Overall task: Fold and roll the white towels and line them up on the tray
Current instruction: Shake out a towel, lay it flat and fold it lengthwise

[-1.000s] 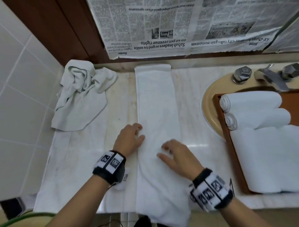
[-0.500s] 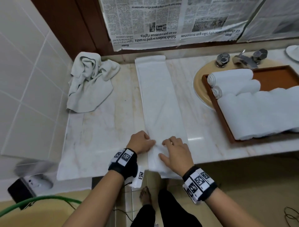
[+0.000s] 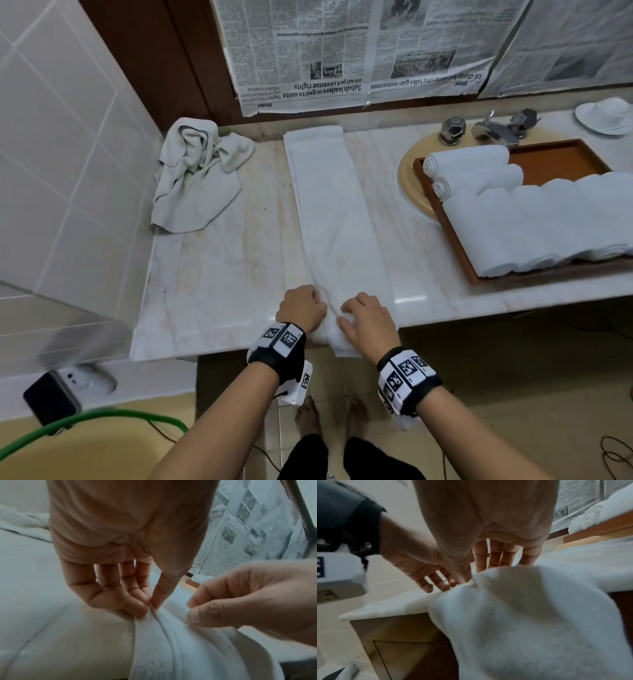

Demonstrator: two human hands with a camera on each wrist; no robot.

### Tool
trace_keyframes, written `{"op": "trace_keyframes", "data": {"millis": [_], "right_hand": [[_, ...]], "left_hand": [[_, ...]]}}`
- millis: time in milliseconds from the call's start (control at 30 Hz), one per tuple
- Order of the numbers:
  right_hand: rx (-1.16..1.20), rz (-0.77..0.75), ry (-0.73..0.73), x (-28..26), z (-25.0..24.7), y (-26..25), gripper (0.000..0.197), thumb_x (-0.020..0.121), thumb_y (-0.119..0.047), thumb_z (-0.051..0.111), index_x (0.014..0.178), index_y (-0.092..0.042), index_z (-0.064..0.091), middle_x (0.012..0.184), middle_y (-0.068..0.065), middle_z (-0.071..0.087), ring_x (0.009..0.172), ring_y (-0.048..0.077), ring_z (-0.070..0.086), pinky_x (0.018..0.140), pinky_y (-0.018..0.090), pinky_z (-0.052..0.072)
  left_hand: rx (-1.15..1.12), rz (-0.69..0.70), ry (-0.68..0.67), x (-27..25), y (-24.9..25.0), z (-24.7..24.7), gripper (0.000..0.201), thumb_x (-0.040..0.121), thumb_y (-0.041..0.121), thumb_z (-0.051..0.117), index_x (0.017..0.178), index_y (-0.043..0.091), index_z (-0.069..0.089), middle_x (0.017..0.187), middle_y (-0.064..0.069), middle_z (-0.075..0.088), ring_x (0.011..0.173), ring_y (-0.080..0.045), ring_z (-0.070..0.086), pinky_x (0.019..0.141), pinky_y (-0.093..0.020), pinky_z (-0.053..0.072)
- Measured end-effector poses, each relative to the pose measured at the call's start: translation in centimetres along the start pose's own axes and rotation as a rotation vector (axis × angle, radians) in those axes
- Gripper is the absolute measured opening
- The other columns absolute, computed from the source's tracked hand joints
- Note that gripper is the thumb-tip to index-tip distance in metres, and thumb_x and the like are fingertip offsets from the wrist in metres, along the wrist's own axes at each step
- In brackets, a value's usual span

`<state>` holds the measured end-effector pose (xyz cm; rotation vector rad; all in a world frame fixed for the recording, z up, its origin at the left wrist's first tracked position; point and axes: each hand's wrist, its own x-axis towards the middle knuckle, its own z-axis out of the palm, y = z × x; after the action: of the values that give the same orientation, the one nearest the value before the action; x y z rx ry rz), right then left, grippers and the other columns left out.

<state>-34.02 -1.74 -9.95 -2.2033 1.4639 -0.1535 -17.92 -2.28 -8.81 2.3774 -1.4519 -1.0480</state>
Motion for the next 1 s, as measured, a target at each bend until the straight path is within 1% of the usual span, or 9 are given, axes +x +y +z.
{"op": "trace_keyframes", "data": {"millis": [100,233,300,400,500,600,767,867,1000], "right_hand": [[0.12,0.025,-0.004,0.1,-0.7,1.2,0.028,0.095,-0.04,0.054,0.109,-0.017,0.063,0.107,-0.001,0.056,0.103,0.017,0.05,0.092,0.035,0.044],[0.182,0.002,-0.033,-0.1,-1.4,3.1,0.022,0.094,-0.025,0.057,0.11,-0.012,0.064,0.108,0.002,0.056,0.105,0.018,0.05,0.095,0.033,0.044],[0.218,-0.04,-0.03,-0.3,-1.7,3.7,0.022,0.092,-0.02,0.058,0.112,-0.011,0.064,0.11,0.002,0.056,0.106,0.018,0.05,0.094,0.027,0.041],[0.251,-0.019,0.095,-1.1,-2.3,4.7,0.02,0.091,-0.017,0.059,0.11,-0.012,0.064,0.112,0.0,0.054,0.107,0.016,0.048,0.091,0.024,0.038],[0.182,0.025,0.117,-2.2,-2.5,6.1,0.022,0.092,-0.019,0.058,0.113,-0.013,0.063,0.116,0.0,0.052,0.108,0.016,0.046,0.095,0.031,0.043],[0.163,0.02,0.036,-3.1,-2.0,6.4,0.024,0.092,-0.021,0.059,0.115,-0.015,0.061,0.118,-0.001,0.049,0.111,0.015,0.046,0.096,0.028,0.043],[0.098,0.022,0.036,-3.2,-1.1,5.7,0.021,0.092,-0.022,0.06,0.112,-0.016,0.059,0.117,0.0,0.045,0.108,0.016,0.044,0.087,0.027,0.045],[0.086,0.012,0.049,-3.0,-1.0,5.6,0.023,0.091,-0.024,0.06,0.112,-0.016,0.059,0.116,0.0,0.047,0.107,0.017,0.046,0.088,0.029,0.046],[0.017,-0.018,0.082,-3.0,-0.9,5.7,0.025,0.089,-0.027,0.062,0.111,-0.016,0.063,0.114,0.001,0.053,0.105,0.02,0.05,0.089,0.032,0.044]], "left_hand": [[-0.049,-0.032,-0.031,-0.2,-0.7,-0.8,0.016,0.089,0.022,0.051,0.079,0.018,0.062,0.094,-0.004,0.069,0.092,-0.026,0.061,0.075,-0.029,0.047],[-0.123,-0.067,-0.025,-1.1,-1.1,-0.7,0.024,0.089,0.018,0.052,0.081,0.004,0.069,0.08,-0.003,0.072,0.078,-0.021,0.062,0.06,-0.024,0.042],[-0.13,-0.081,0.021,-1.8,-1.1,0.3,0.017,0.093,0.02,0.051,0.086,0.008,0.062,0.086,-0.005,0.067,0.075,-0.019,0.056,0.066,-0.027,0.042],[-0.148,-0.063,0.083,-3.0,-1.6,2.1,0.02,0.096,0.034,0.054,0.094,0.015,0.059,0.094,-0.006,0.066,0.085,-0.022,0.059,0.079,-0.034,0.05],[-0.116,-0.082,0.127,-4.8,-2.2,3.4,0.023,0.092,0.045,0.056,0.088,0.023,0.06,0.088,0.001,0.064,0.081,-0.018,0.061,0.075,-0.033,0.051],[-0.104,-0.092,0.144,-6.2,-2.7,4.2,0.023,0.086,0.05,0.062,0.076,0.029,0.063,0.08,0.008,0.066,0.076,-0.012,0.062,0.069,-0.028,0.05],[-0.263,-0.119,0.143,-7.1,-2.7,5.9,0.027,0.083,0.051,0.07,0.073,0.026,0.074,0.07,0.01,0.071,0.074,-0.006,0.067,0.074,-0.026,0.053],[-0.407,-0.136,0.126,-7.2,-2.9,7.1,0.026,0.082,0.047,0.074,0.074,0.023,0.077,0.065,0.009,0.072,0.069,-0.003,0.069,0.076,-0.024,0.053],[-0.535,-0.169,0.146,-7.0,-2.9,7.0,0.026,0.081,0.04,0.078,0.07,0.017,0.076,0.065,0.004,0.073,0.071,-0.012,0.07,0.076,-0.027,0.054]]}}
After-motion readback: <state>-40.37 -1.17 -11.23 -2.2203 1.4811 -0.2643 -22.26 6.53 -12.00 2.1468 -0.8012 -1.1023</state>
